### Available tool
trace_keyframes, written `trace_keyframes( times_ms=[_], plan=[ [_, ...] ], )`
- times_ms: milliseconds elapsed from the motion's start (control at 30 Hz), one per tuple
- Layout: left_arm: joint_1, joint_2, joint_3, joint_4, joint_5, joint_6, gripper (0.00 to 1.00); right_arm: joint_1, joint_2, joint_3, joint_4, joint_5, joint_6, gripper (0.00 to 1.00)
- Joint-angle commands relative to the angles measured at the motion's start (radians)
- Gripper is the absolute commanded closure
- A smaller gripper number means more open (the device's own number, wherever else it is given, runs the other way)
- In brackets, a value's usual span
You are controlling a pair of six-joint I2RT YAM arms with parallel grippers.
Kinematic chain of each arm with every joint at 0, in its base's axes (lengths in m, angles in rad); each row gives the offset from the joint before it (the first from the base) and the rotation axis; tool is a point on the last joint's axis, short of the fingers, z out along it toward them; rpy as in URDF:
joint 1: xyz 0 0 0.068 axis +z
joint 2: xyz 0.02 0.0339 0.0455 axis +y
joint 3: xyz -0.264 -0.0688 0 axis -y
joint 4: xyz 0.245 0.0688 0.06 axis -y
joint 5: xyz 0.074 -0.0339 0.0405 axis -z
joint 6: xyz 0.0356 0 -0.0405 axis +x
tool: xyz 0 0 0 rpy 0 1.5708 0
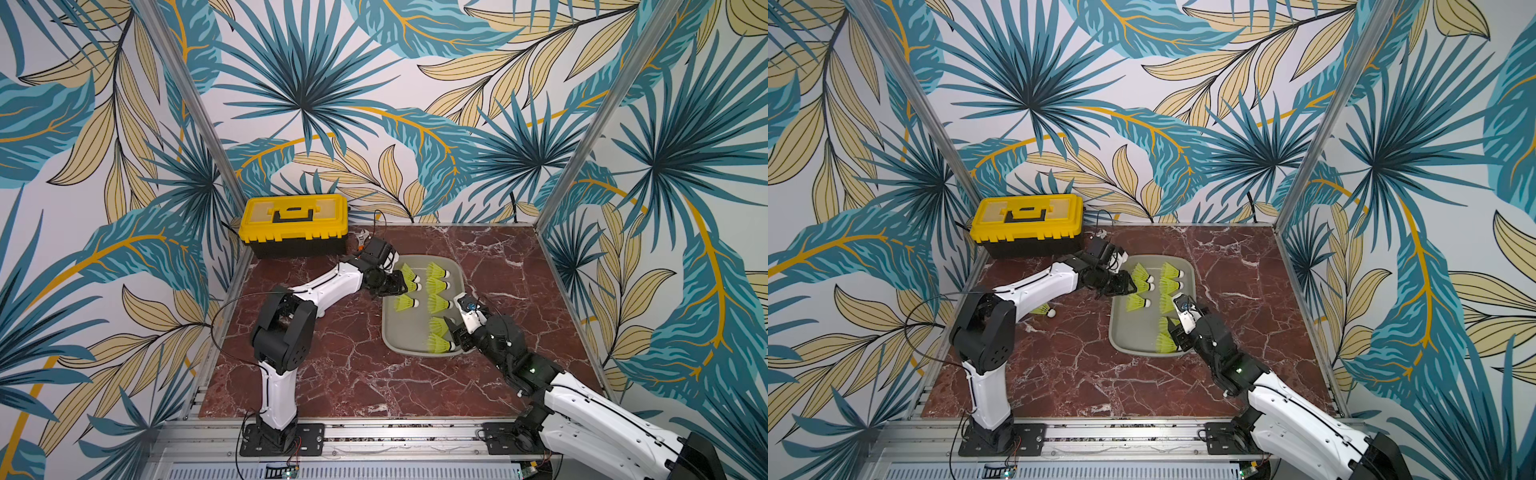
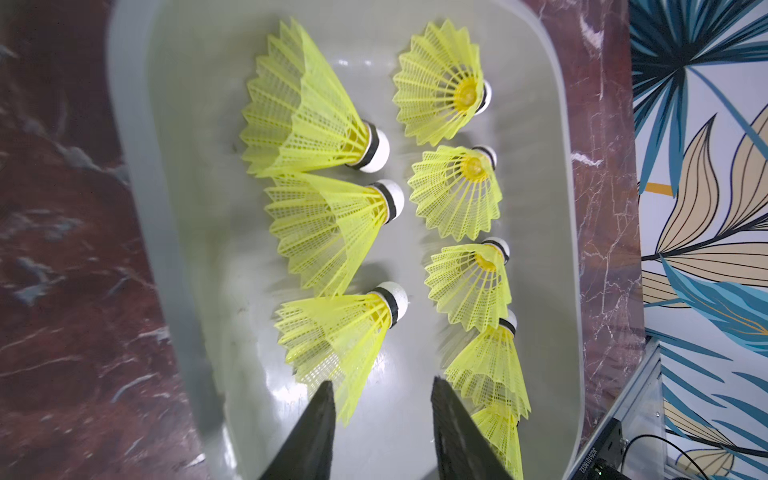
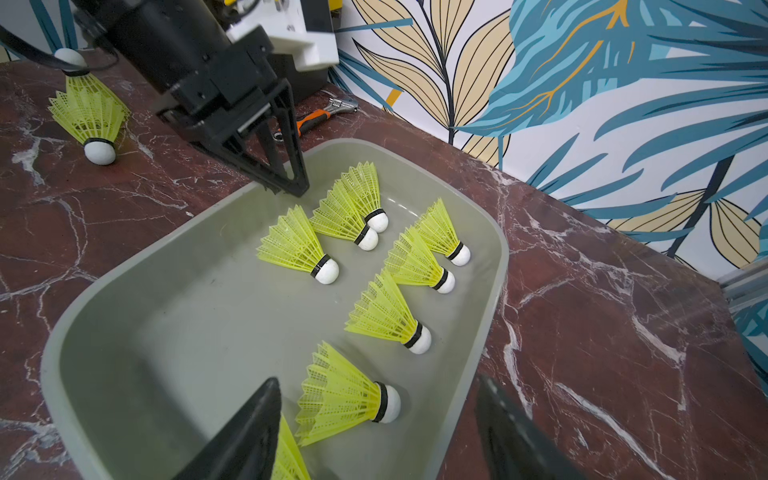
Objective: Put the shuttlecocks into the storage box
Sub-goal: Place the shuttlecock in the storage box, then pick up the shuttlecock at the center of the board.
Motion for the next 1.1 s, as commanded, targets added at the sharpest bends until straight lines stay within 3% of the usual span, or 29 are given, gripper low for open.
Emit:
trace_keyframes(
  times_ms=[0,333,533,700,1067],
  plan=[
    [0.016,-0.105,-0.064,0.008,-0.086,-0.005,0.56,0.004,-0.012,-0.015,-0.014,0.016,0.018,0.26],
    [0.164,-0.399,-0.328,0.063,-0.273,-0.061,0.51,0.003,-0.003,-0.012,-0.005,0.021,0.021,0.26],
    [0.264,-0.535,-0.461,0.084,-0.485,-0.063,0.44,0.003,0.003,-0.009,0.000,0.019,0.025,0.26],
    [0.376,-0.574,-0.535,0.116,-0.483,-0.027,0.41,0.003,-0.003,-0.008,-0.008,0.024,0.026,0.26],
    [0.507,-0.512,-0.554,0.136,-0.421,0.038,0.38,0.003,-0.015,-0.006,-0.026,0.033,0.024,0.26]
  ],
)
